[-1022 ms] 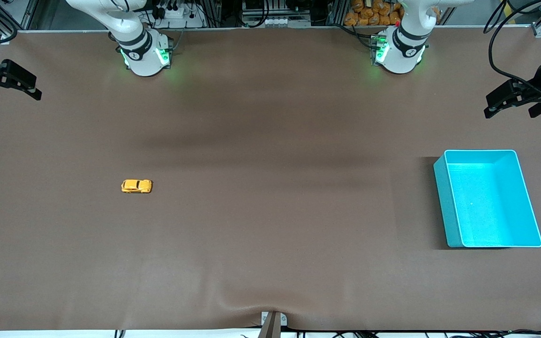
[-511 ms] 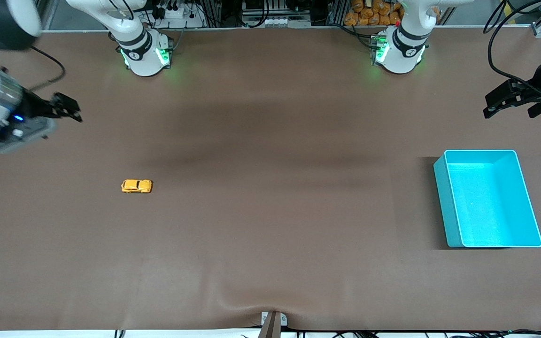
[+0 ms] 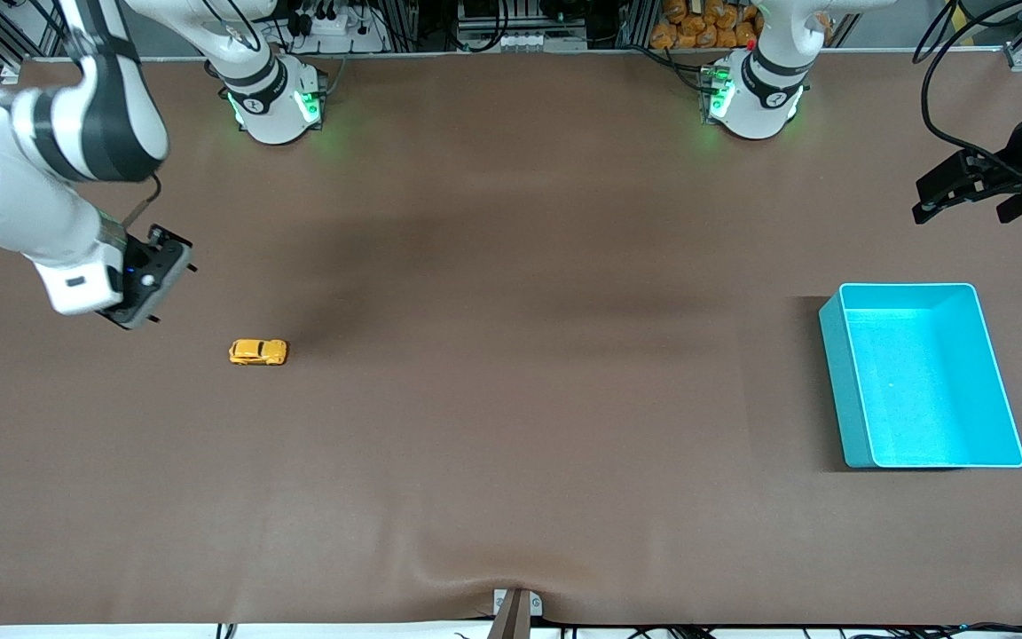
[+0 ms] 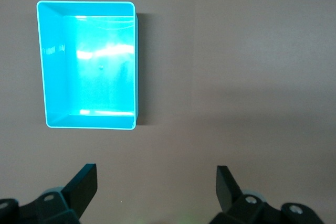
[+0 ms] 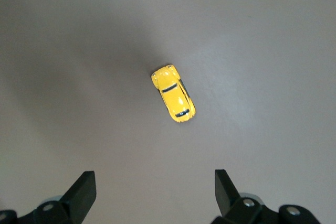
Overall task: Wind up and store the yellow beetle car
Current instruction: 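Lower the open right gripper over the yellow toy car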
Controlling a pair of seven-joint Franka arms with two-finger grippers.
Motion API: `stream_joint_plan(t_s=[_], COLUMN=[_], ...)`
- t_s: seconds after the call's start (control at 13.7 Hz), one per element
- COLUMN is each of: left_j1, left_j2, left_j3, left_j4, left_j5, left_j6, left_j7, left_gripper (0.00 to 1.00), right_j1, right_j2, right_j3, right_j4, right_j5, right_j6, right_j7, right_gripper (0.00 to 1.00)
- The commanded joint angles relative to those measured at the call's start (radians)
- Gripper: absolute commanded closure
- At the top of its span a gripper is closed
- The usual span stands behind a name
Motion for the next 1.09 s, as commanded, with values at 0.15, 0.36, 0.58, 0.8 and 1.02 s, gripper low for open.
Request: stream_joint_plan(t_s=[0.15, 0.36, 0.58, 0.8, 1.02], left_j1=[0.003, 0.004, 0.003, 0.004, 0.004], left_j2=[0.003, 0.003, 0.003, 0.005, 0.005], left_j3=[0.000, 0.000, 0.000, 0.000, 0.000], left_j4=[0.016, 0.016, 0.016, 0.016, 0.016], left_j5=[-0.016, -0.016, -0.016, -0.016, -0.016], left_j6=[-0.017, -0.017, -0.017, -0.017, -0.016], left_j7=[0.010, 0.010, 0.010, 0.010, 0.010], left_gripper=[0.00, 0.00, 0.00, 0.00, 0.00], right_j1=[-0.016, -0.022, -0.028, -0.033, -0.031], right_j2=[0.117, 0.142, 0.194, 0.251, 0.283], right_j3=[0.065, 0.113, 0.113, 0.112, 0.112], right_j4=[-0.029, -0.065, -0.090, -0.093, -0.092], right_j5=[-0.109, -0.266, -0.274, -0.275, -0.280], right_j6=[0.129, 0.204, 0.279, 0.343, 0.386], right_j7=[-0.175, -0.119, -0.111, -0.100, -0.091], right_gripper=[0.06, 0.23, 0.23, 0.24, 0.28])
